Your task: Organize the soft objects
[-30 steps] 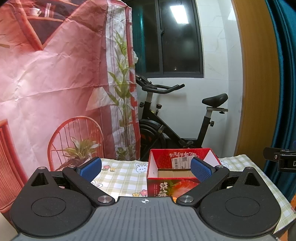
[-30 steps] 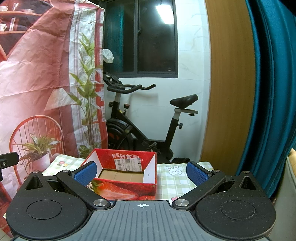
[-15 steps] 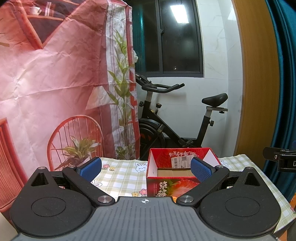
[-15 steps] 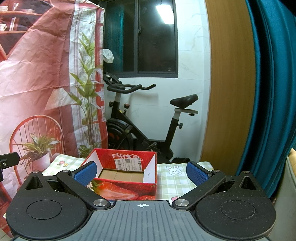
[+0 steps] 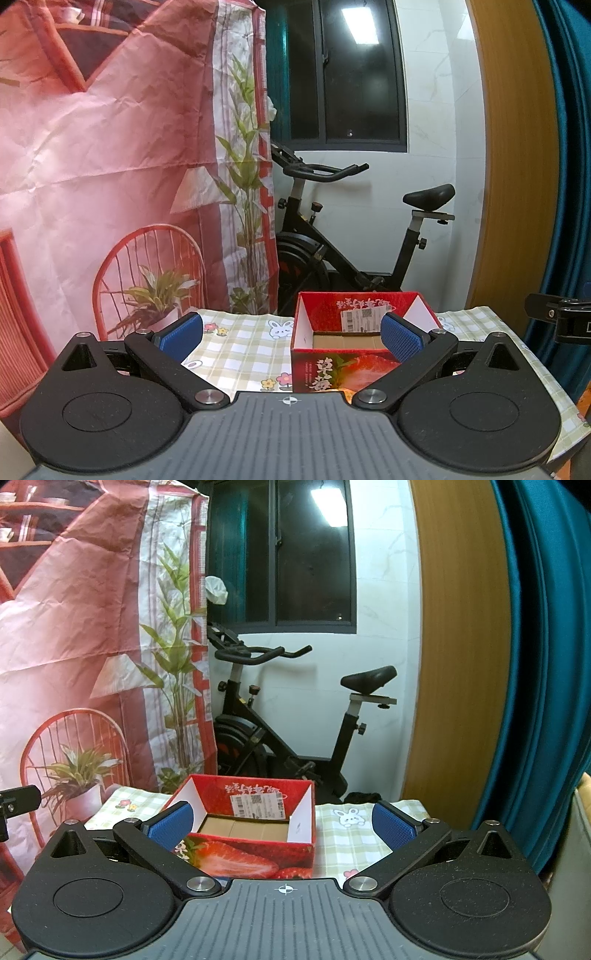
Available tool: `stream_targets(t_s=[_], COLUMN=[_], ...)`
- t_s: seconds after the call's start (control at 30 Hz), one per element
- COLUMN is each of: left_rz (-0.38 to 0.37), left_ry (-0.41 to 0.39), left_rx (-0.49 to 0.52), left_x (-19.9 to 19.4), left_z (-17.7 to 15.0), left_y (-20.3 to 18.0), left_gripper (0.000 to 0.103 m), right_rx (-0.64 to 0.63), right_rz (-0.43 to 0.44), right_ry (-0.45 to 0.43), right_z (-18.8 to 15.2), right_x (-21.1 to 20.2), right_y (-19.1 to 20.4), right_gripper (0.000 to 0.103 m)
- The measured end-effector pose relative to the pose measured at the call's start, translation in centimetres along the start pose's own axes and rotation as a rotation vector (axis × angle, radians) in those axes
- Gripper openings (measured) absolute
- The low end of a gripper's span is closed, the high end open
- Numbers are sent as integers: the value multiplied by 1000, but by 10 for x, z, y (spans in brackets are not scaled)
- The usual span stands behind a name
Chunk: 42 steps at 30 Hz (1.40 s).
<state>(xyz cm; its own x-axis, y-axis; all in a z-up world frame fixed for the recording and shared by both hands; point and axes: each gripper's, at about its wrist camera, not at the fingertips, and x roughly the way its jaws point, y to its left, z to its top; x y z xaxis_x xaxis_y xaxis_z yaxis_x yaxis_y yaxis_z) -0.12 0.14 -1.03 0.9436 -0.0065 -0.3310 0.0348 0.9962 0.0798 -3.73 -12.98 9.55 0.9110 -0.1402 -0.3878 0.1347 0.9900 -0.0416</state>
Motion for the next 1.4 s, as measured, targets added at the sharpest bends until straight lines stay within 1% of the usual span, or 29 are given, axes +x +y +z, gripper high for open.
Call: stream_targets(t_s=[0.13,0.23,0.3,0.37,0.43,0.47,0.6,0.7,0.77,0.83,0.9,0.97,1.07,1.17,1.27,1.37,1.4], left_rz=[-3,-3,-22,-56,-68,-67,-43,-62,-72,-87,-112,-129,-119,-98,-96,-105,-106], left_ry=[7,10,21,38,41,40,57,64,75,112,150,190,229,253,283,320,330], left_rx=[-7,9,3,-32,-81,-90,-48,-41,-36,-42,-70,-91,-82,-46,-19,-16,-19], left_x=[4,8,12,19,25,28,42,52,58,67,76,86,99,110,120,128,131], left_z=[-1,-4,-7,-12,-17,-20,-32,-44,-52,-59,-67,-75,-87,-99,-107,-115,-117], left_y=[3,2,5,11,20,22,17,17,17,18,21,24,25,24,20,20,20], left_gripper=[103,103,103,103,103,103,103,103,103,103,103,103,103,103,103,103,103], right_rx=[14,33,43,48,42,37,37,54,56,57,41,11,-33,-37,-59,-95,-106], right_rz=[18,70,90,101,103,107,116,137,157,182,211,195,191,202,200,244,265], right_ry=[0,-28,-49,-59,-55,-57,-78,-64,-28,21,85,133,184,256,316,389,415], right_z=[-3,-9,-16,-24,-33,-38,-56,-70,-80,-88,-97,-109,-128,-145,-159,-174,-179], right_x=[0,0,2,8,17,20,32,44,54,63,73,82,96,111,122,133,135], right_y=[0,-3,-4,-5,-5,-4,-1,-1,-1,1,4,11,18,22,28,36,40], right_gripper=[103,103,103,103,103,103,103,103,103,103,103,103,103,103,103,99,95])
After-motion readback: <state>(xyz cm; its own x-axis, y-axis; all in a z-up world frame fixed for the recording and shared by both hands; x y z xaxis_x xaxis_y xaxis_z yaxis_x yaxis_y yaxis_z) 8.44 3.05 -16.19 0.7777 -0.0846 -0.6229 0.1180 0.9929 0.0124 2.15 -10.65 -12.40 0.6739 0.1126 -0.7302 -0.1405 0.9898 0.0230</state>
